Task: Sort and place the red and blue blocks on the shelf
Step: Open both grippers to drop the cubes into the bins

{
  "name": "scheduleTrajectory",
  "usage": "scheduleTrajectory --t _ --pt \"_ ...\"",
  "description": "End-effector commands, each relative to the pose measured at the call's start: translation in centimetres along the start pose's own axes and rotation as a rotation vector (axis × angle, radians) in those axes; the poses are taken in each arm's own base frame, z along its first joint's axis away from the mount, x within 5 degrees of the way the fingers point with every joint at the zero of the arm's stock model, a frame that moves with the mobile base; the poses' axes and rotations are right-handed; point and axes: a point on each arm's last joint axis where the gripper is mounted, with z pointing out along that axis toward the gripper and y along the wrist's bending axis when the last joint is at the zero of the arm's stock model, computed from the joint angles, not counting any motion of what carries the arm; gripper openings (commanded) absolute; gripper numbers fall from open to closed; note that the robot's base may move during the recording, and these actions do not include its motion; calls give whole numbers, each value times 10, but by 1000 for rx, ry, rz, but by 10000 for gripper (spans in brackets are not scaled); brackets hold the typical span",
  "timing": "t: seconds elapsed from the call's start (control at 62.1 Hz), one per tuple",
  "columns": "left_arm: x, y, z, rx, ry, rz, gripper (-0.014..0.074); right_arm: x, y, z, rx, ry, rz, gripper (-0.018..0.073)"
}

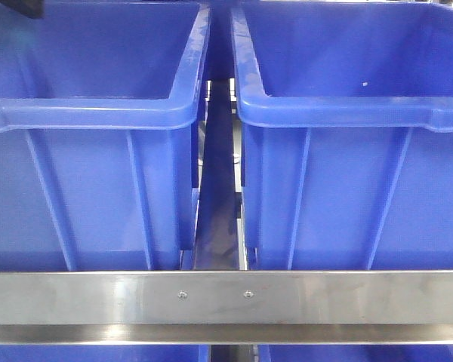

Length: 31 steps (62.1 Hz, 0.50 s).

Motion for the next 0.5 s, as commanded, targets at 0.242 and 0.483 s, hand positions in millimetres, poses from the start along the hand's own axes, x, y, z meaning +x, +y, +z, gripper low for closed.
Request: scheduleTrajectory --t 0.242,0.483 --pt "-19 -2 -7 5 -86 -20 568 -19 1 -6 -4 -90 -20 619" --pt "-28 -1 -19 2 -132 -24 491 -20 1 -6 -3 -105 -19 619"
